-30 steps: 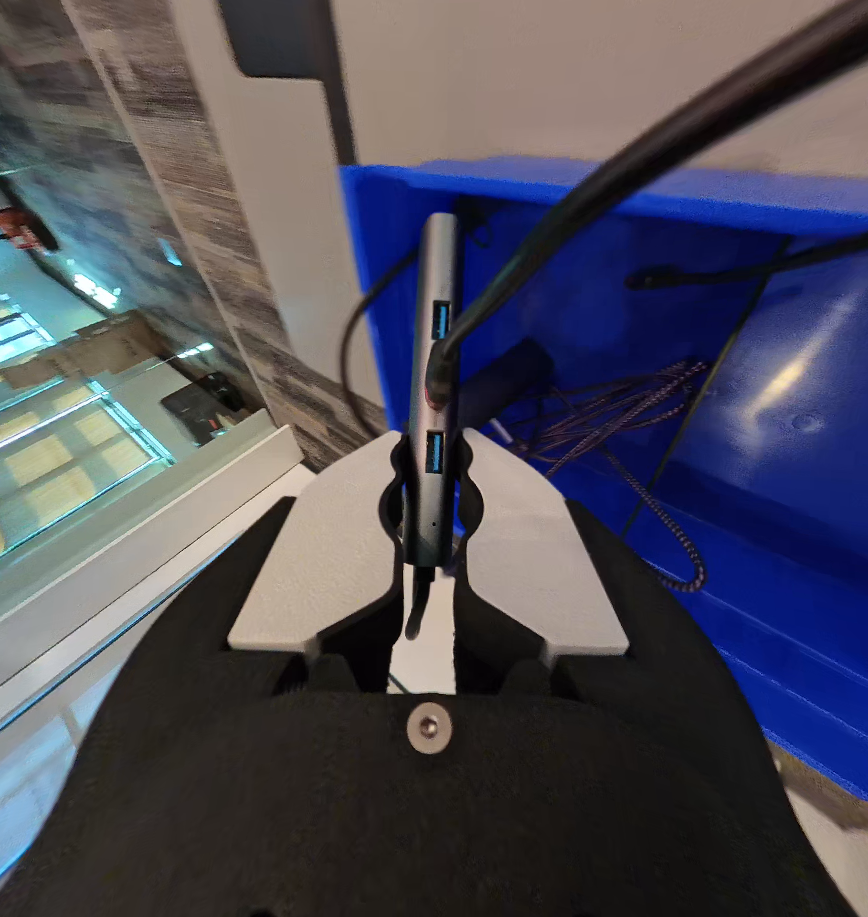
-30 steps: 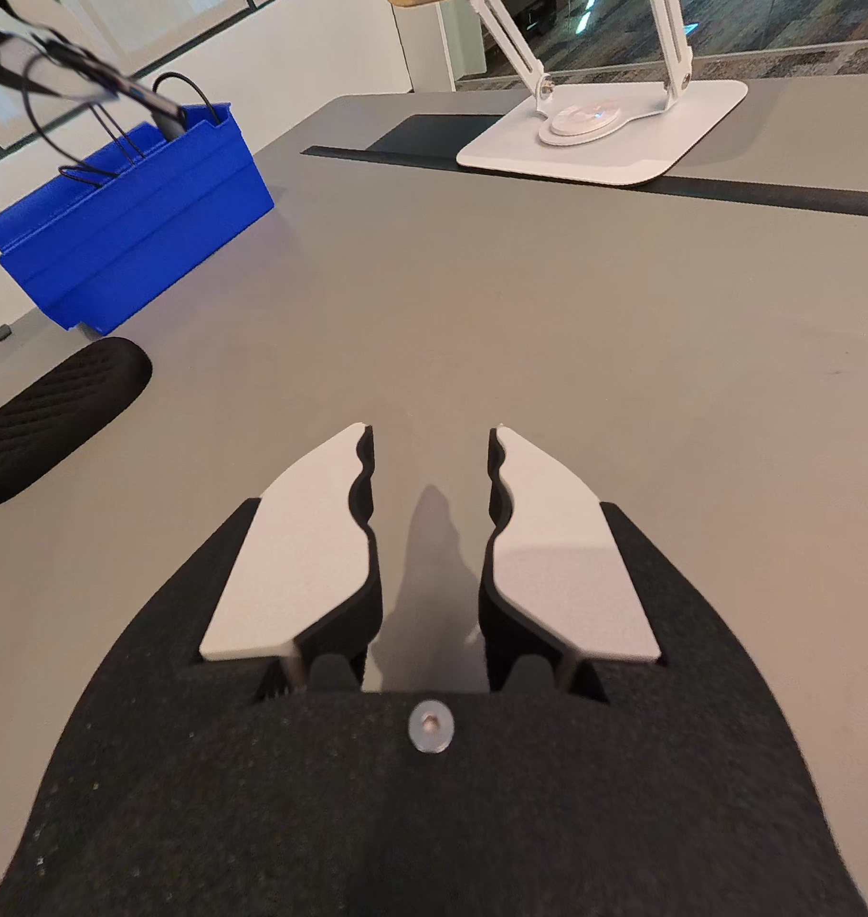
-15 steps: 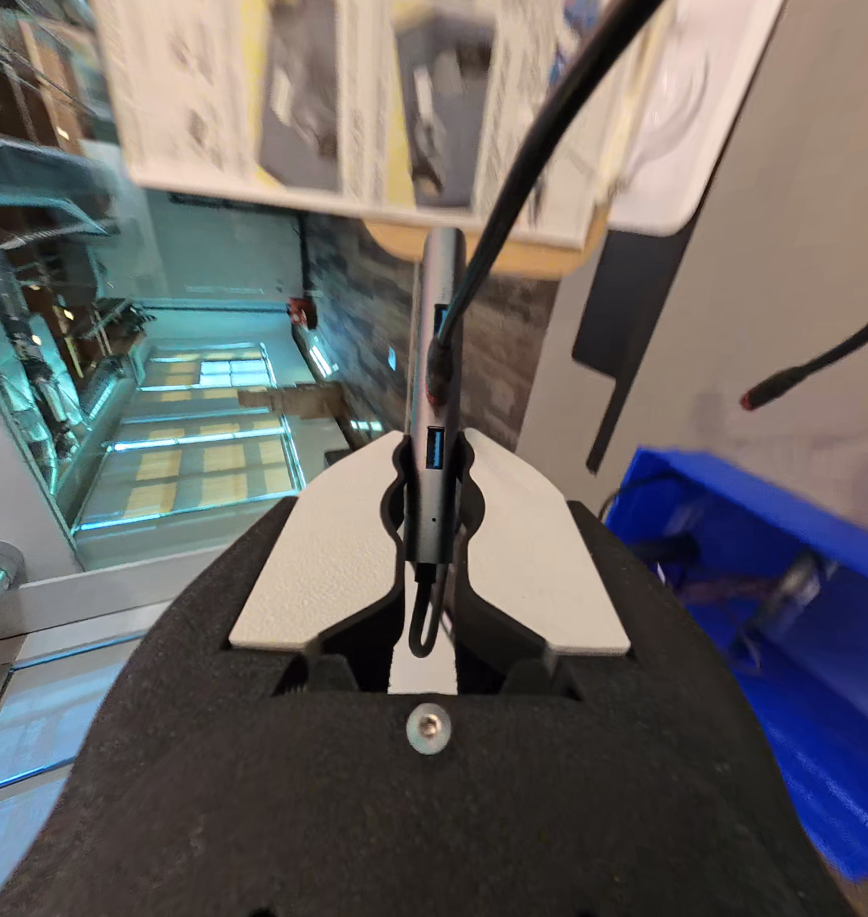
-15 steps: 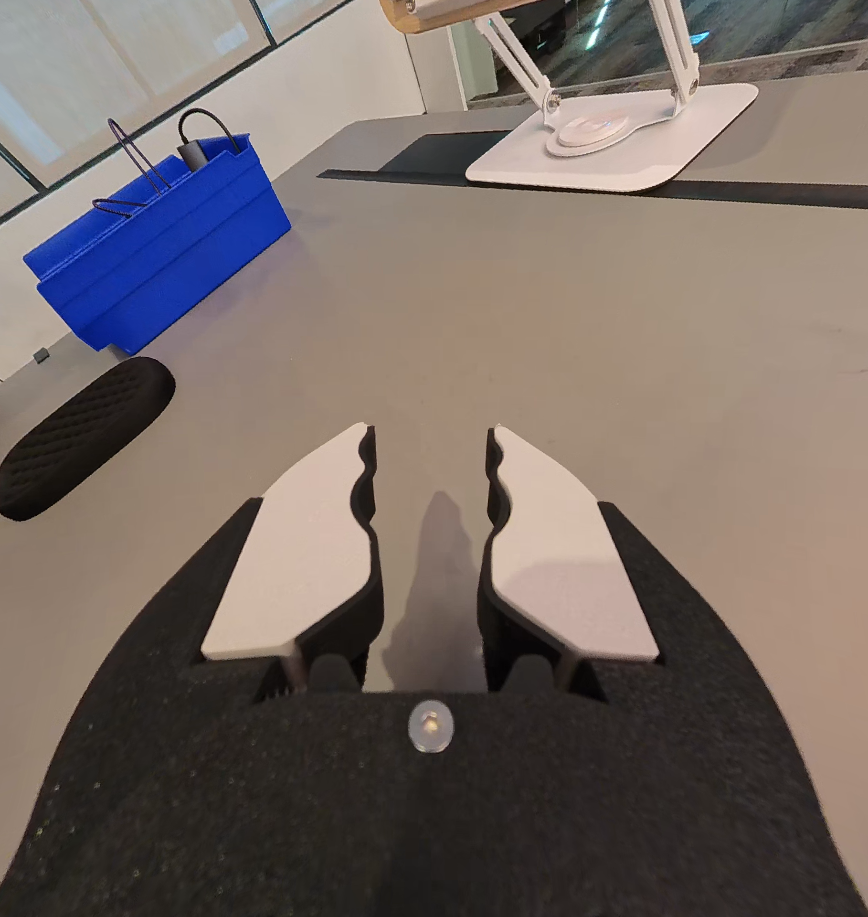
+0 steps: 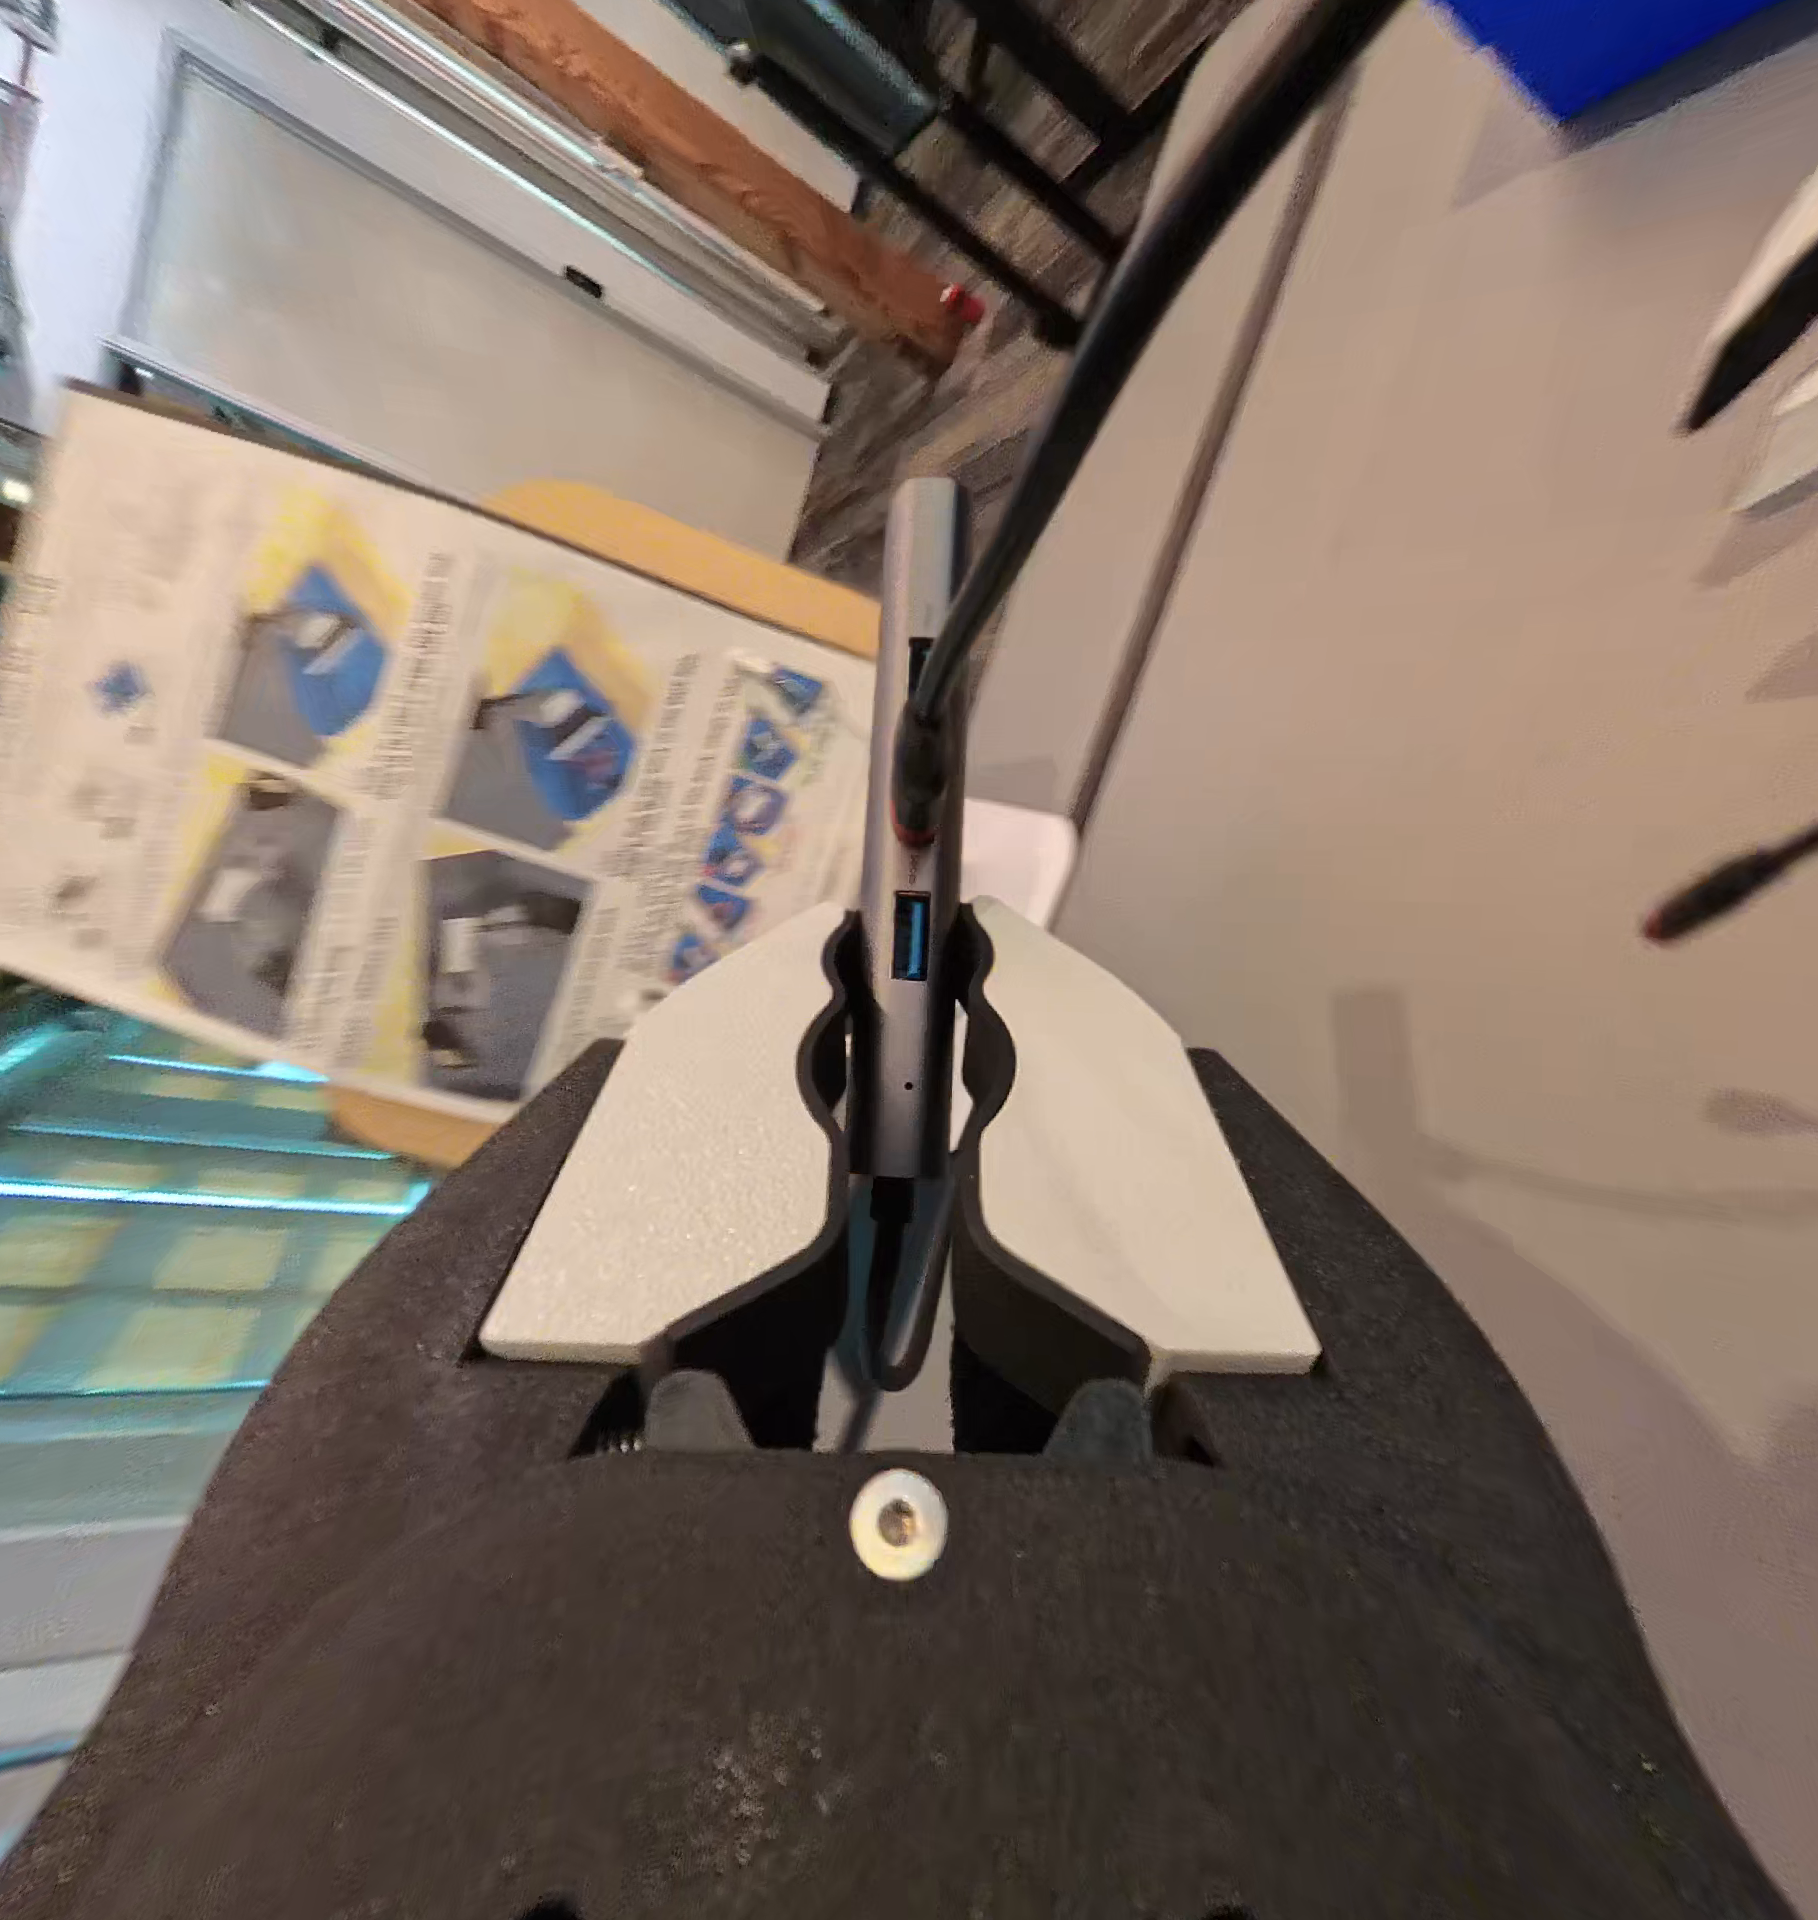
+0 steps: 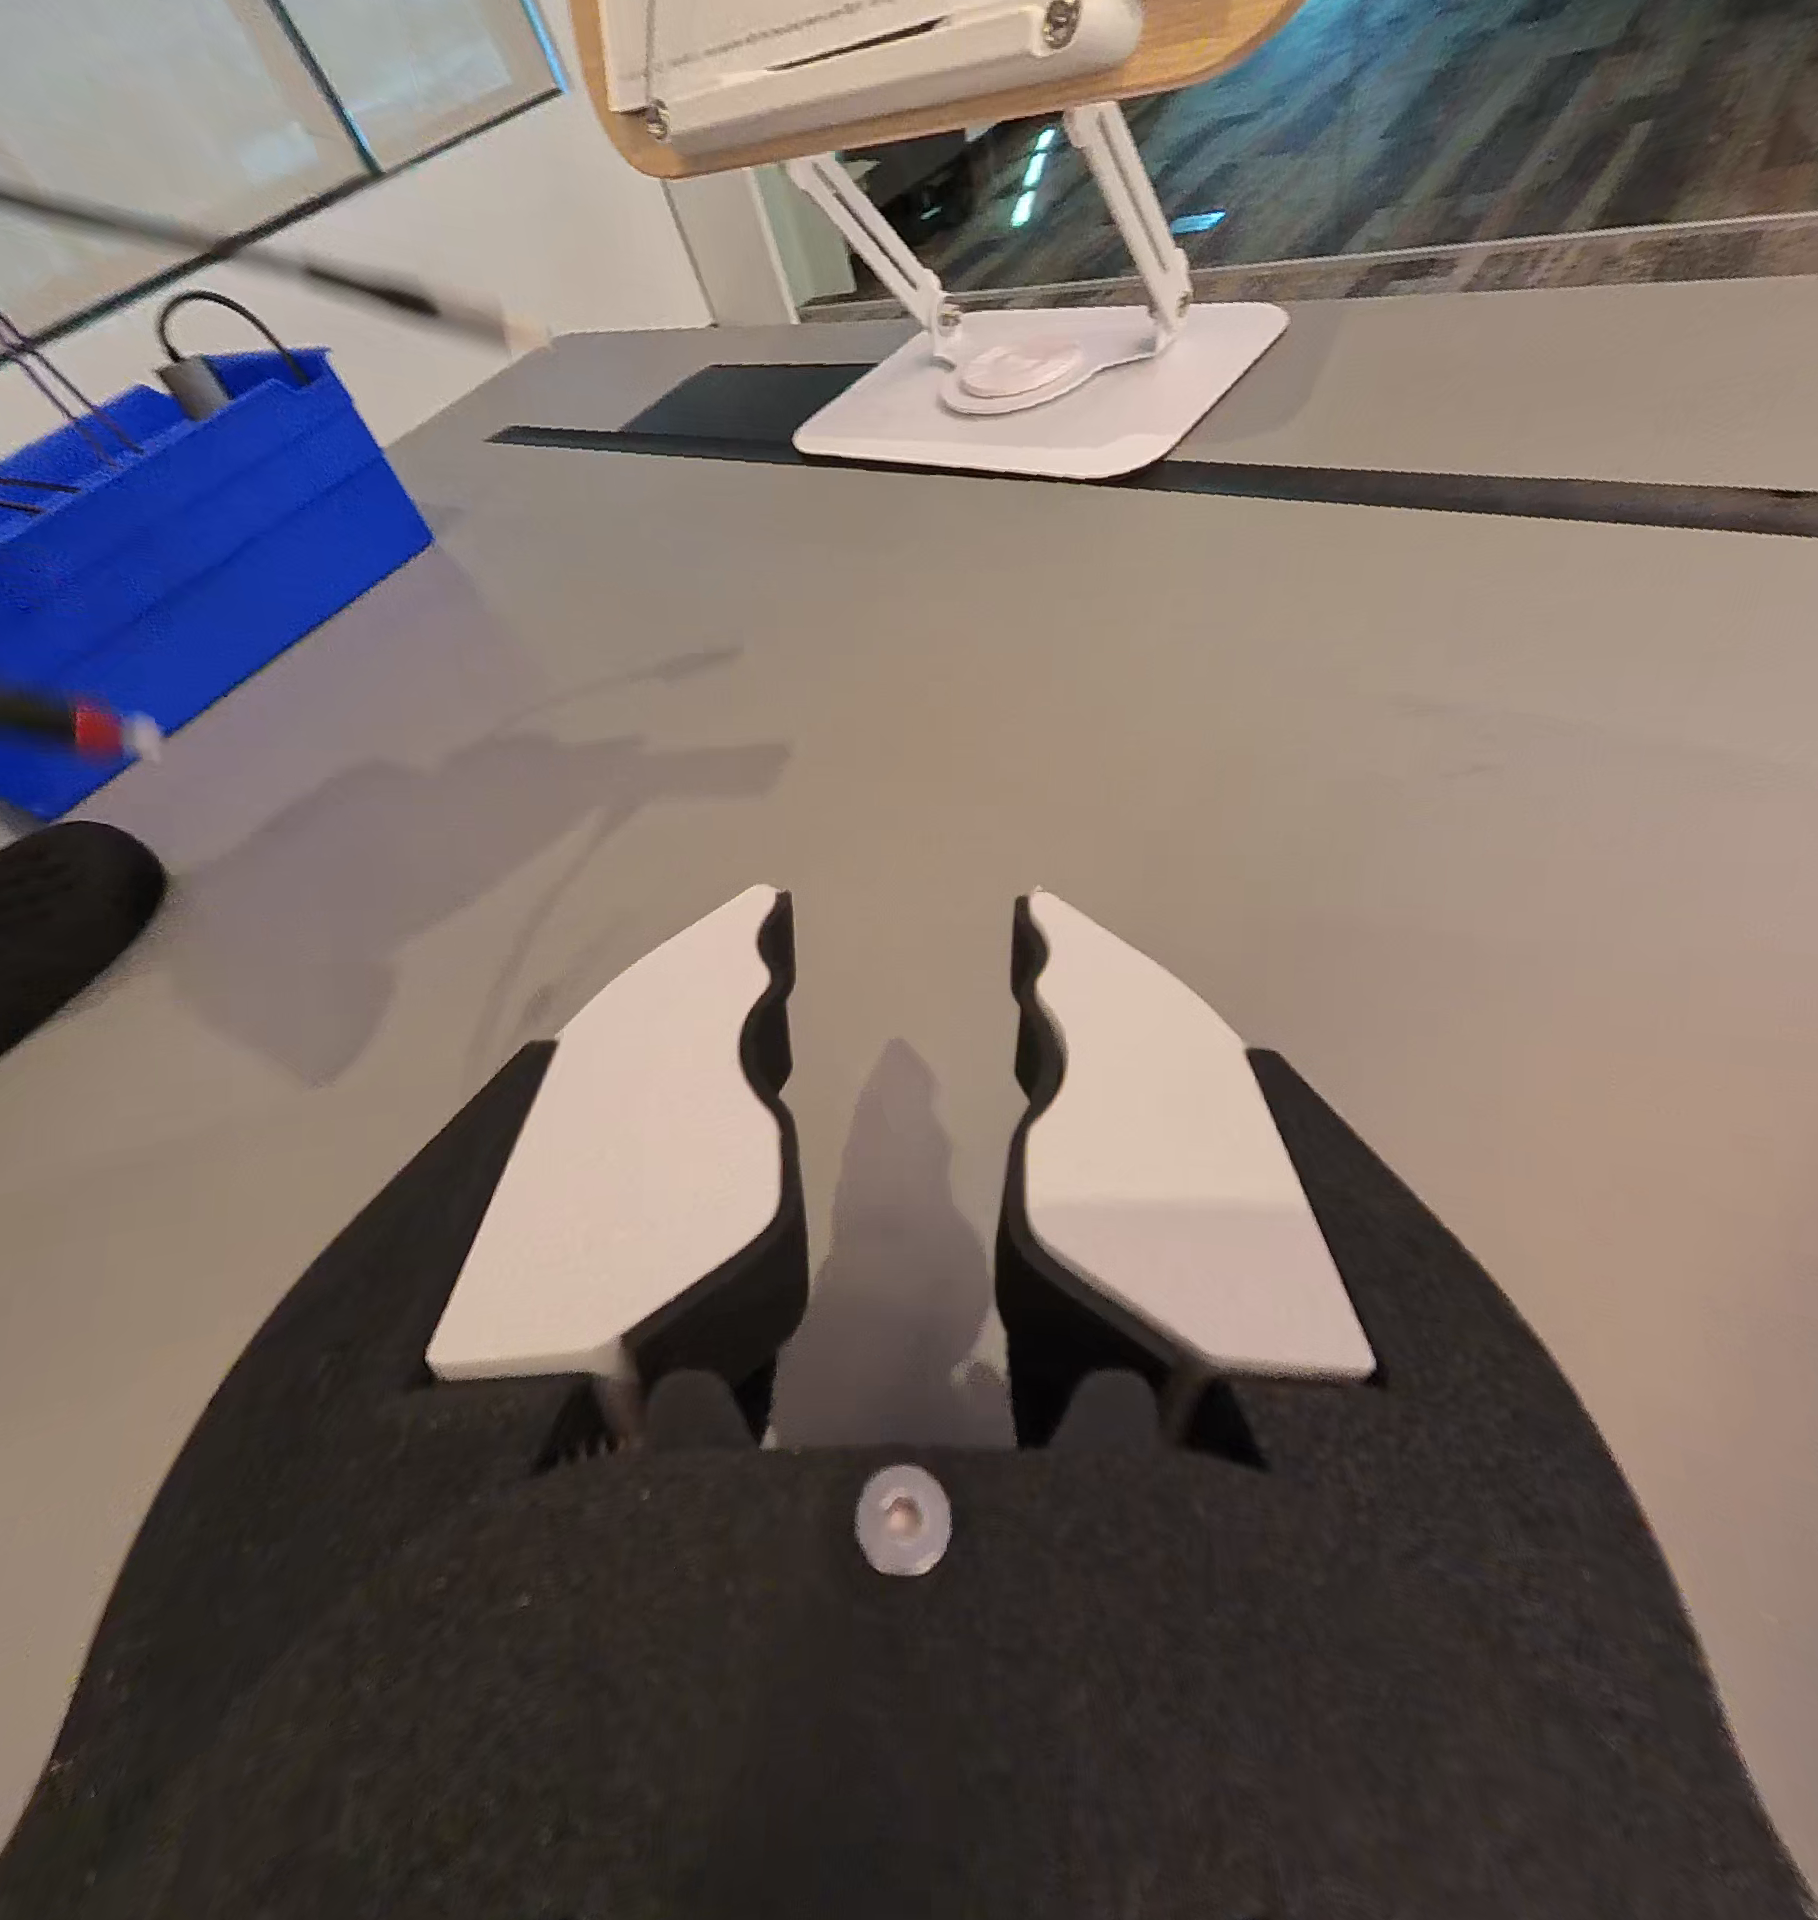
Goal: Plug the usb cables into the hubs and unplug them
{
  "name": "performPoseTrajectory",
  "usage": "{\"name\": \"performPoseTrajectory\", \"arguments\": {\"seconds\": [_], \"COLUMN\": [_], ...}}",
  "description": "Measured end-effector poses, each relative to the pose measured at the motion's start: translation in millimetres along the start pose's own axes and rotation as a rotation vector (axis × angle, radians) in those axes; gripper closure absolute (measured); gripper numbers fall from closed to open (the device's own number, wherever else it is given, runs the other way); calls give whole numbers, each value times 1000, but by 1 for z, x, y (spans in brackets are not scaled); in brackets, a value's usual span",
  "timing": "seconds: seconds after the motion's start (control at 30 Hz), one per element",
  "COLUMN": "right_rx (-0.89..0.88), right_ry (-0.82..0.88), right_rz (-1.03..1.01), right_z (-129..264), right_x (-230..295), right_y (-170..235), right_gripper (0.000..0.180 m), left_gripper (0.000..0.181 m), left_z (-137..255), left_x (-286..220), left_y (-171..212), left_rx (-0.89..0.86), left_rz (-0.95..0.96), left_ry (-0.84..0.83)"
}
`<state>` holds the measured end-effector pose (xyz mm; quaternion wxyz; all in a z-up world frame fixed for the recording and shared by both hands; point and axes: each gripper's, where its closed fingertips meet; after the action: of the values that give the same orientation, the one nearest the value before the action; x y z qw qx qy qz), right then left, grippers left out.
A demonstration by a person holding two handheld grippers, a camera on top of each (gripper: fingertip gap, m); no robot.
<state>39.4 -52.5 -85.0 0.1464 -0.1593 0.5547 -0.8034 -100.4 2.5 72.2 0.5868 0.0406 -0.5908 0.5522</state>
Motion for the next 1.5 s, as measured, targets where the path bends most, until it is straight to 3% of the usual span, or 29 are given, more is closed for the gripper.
{"name": "performPoseTrajectory", "arguments": {"seconds": [0.17, 0.4, 0.67, 0.8, 0.93, 1.07, 1.33, 1.5], "right_rx": [19, 13, -178, -194, -136, -48, -32, -47], "right_ry": [80, 53, -325, -339, -332, -372, -514, -559], "right_rz": [52, 72, -65, 277, 583, 667, 866, 949], "right_z": [2, 0, 5, 16, 9, -8, -28, -45], "right_x": [-7, 2, 56, 77, 93, 96, 119, 121], "right_y": [2, -2, -42, -65, -77, -86, -97, -94], "right_gripper": [139, 138, 137, 128, 133, 130, 128, 137], "left_gripper": [164, 164, 164, 164, 164, 164, 164, 164], "left_z": [-30, -44, -28, -18, -11, -7, -12, -7], "left_x": [-57, -80, -87, -92, -93, -92, -82, -81], "left_y": [21, 26, 28, 37, 46, 52, 61, 57], "left_rx": [21, -3, -56, -46, -34, -43, -31, -45], "left_rz": [93, 179, 35, -5, -19, 13, 32, 60], "left_ry": [65, 127, 168, 199, 230, 275, 282, 334]}}
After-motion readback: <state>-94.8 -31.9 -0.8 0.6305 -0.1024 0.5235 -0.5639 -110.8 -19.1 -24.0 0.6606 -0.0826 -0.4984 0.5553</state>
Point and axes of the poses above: each gripper's, where its closed fingertips meet, z back along the fingers, y out of its underside, x = y × z across the jaws, and after that the axes turned 10 degrees about z, right-handed
